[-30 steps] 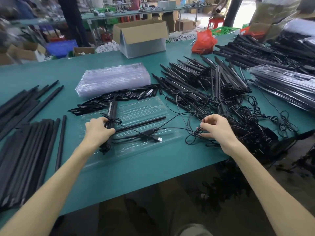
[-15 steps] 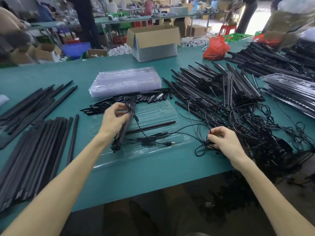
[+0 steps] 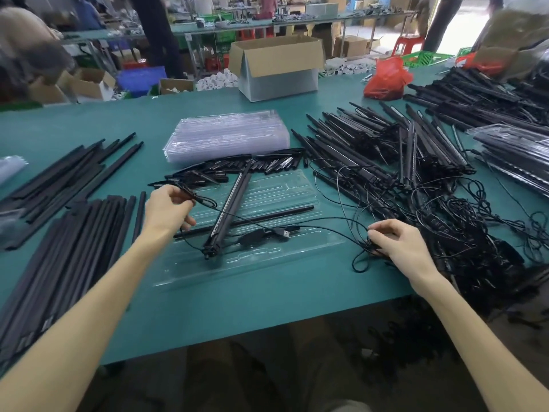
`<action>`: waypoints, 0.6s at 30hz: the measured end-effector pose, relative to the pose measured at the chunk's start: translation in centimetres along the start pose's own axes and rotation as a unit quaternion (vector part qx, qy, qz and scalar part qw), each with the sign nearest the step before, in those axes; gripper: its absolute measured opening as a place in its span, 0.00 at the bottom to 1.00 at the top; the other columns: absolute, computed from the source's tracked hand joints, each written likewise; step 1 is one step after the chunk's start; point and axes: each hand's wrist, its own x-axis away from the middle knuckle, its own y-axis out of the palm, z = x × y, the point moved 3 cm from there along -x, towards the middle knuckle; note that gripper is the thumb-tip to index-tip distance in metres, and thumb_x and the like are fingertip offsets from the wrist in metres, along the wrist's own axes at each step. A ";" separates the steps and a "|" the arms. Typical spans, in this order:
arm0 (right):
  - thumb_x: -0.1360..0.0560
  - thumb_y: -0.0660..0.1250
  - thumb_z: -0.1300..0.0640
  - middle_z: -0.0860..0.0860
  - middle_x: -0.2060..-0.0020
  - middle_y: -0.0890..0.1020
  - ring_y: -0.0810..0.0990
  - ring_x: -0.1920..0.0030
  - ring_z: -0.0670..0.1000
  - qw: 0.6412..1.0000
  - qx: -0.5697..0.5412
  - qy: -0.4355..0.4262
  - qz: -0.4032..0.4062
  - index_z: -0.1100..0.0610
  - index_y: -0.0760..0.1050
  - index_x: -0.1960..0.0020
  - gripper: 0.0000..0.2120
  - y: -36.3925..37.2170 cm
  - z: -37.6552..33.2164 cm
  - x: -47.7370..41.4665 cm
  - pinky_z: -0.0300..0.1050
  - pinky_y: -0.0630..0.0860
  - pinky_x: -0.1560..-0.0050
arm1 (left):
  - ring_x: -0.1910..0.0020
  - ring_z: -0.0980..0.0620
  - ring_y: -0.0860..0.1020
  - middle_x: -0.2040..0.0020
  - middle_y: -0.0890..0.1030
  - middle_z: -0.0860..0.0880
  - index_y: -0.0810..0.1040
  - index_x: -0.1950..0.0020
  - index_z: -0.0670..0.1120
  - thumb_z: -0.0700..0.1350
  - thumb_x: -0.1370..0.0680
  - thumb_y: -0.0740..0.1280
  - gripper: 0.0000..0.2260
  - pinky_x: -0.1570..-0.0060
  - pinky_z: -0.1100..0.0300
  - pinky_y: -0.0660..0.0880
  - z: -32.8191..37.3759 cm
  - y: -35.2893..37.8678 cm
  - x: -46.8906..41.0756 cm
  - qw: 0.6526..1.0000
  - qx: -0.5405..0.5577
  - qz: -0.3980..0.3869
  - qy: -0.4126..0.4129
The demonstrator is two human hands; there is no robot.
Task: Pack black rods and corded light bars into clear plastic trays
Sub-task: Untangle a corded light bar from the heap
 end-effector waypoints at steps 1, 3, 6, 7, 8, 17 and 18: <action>0.24 0.73 0.56 0.46 0.60 0.86 0.85 0.57 0.47 1.000 0.003 -0.002 0.000 0.49 0.83 0.54 0.03 0.0 0.0 0.0 0.44 0.81 0.55 | 0.75 0.50 0.80 0.62 0.81 0.43 0.77 0.49 0.35 0.32 0.23 0.68 0.04 0.76 0.60 0.75 0.0 -0.4 0.3 1.000 0.013 -0.008 -0.004; 0.24 0.73 0.56 0.45 0.60 0.86 0.85 0.58 0.45 1.000 0.010 -0.004 0.001 0.49 0.83 0.54 0.02 0.0 0.1 0.0 0.46 0.82 0.52 | 0.74 0.52 0.79 0.59 0.81 0.44 0.77 0.49 0.38 0.32 0.22 0.69 0.04 0.76 0.60 0.75 0.5 -1.4 0.9 0.994 0.092 -0.052 -0.007; 0.24 0.73 0.55 0.45 0.60 0.86 0.85 0.57 0.45 1.000 0.016 -0.005 0.000 0.50 0.83 0.54 0.01 0.0 0.2 0.0 0.47 0.81 0.50 | 0.71 0.51 0.78 0.55 0.84 0.44 0.78 0.48 0.41 0.34 0.25 0.71 0.07 0.72 0.60 0.77 1.4 -3.5 1.8 0.961 0.207 -0.179 -0.029; 0.24 0.73 0.55 0.45 0.60 0.86 0.85 0.57 0.44 1.000 0.016 -0.006 -0.001 0.49 0.83 0.54 0.01 0.0 0.1 -0.1 0.46 0.81 0.51 | 0.70 0.51 0.77 0.53 0.84 0.43 0.79 0.47 0.40 0.35 0.26 0.72 0.09 0.70 0.59 0.77 1.5 -4.2 2.1 0.952 0.216 -0.215 -0.036; 0.24 0.73 0.55 0.45 0.60 0.86 0.85 0.57 0.44 1.000 0.017 -0.009 -0.002 0.49 0.83 0.53 0.01 0.0 0.1 -0.1 0.45 0.81 0.51 | 0.70 0.51 0.77 0.53 0.84 0.42 0.79 0.45 0.38 0.36 0.27 0.72 0.12 0.69 0.57 0.78 1.5 -4.7 2.3 0.946 0.212 -0.243 -0.042; 0.24 0.73 0.55 0.41 0.60 0.85 0.84 0.60 0.39 0.999 0.028 -0.020 -0.002 0.49 0.82 0.53 0.02 0.2 -0.1 0.3 0.34 0.75 0.58 | 0.60 0.41 0.82 0.58 0.81 0.32 0.76 0.42 0.31 0.37 0.22 0.70 0.12 0.42 0.36 0.78 -1.8 -5.4 4.8 0.911 -0.027 -0.387 -0.137; 0.24 0.73 0.55 0.41 0.60 0.85 0.84 0.60 0.39 0.999 0.028 -0.019 -0.003 0.49 0.82 0.53 0.01 0.2 -0.1 0.2 0.36 0.74 0.58 | 0.59 0.41 0.82 0.57 0.82 0.32 0.76 0.42 0.31 0.38 0.21 0.70 0.12 0.41 0.36 0.77 -1.9 -5.5 5.1 0.908 -0.031 -0.394 -0.139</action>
